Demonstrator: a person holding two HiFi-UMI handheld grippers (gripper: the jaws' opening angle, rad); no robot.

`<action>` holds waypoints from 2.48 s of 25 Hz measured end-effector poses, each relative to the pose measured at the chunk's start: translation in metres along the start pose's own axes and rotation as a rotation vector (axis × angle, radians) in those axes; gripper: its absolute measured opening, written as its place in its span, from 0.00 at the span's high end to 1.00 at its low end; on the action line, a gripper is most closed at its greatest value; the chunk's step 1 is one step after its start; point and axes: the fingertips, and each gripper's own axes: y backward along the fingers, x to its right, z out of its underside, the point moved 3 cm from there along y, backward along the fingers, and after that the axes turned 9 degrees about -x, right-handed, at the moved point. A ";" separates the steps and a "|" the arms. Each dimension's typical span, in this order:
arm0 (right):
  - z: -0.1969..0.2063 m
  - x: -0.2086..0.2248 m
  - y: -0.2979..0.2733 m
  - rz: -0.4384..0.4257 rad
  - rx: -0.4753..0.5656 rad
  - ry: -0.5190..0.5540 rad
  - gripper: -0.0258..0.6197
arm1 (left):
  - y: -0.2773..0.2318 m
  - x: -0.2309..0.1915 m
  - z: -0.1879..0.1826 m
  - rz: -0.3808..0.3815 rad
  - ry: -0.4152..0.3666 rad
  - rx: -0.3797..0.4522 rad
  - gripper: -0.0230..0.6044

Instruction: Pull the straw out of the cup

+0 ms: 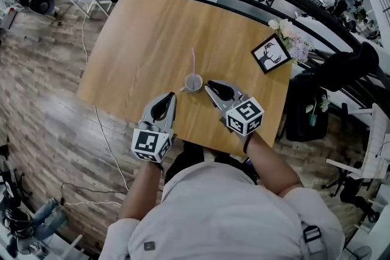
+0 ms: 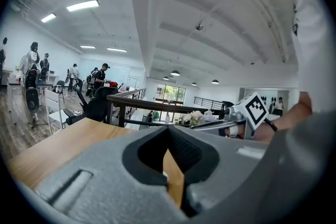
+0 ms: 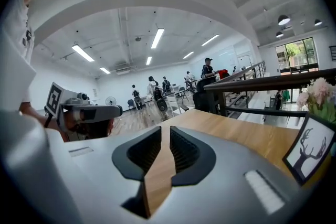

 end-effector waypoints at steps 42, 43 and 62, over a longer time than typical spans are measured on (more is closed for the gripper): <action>0.119 0.111 -0.168 0.134 -0.335 -0.237 0.82 | -0.103 -0.099 0.097 0.131 0.082 -0.205 0.96; 0.119 0.112 -0.169 0.134 -0.338 -0.237 0.84 | -0.103 -0.099 0.098 0.131 0.084 -0.207 0.96; 0.093 0.098 -0.132 0.099 -0.249 -0.207 0.89 | -0.091 -0.064 0.090 0.111 0.071 -0.190 0.96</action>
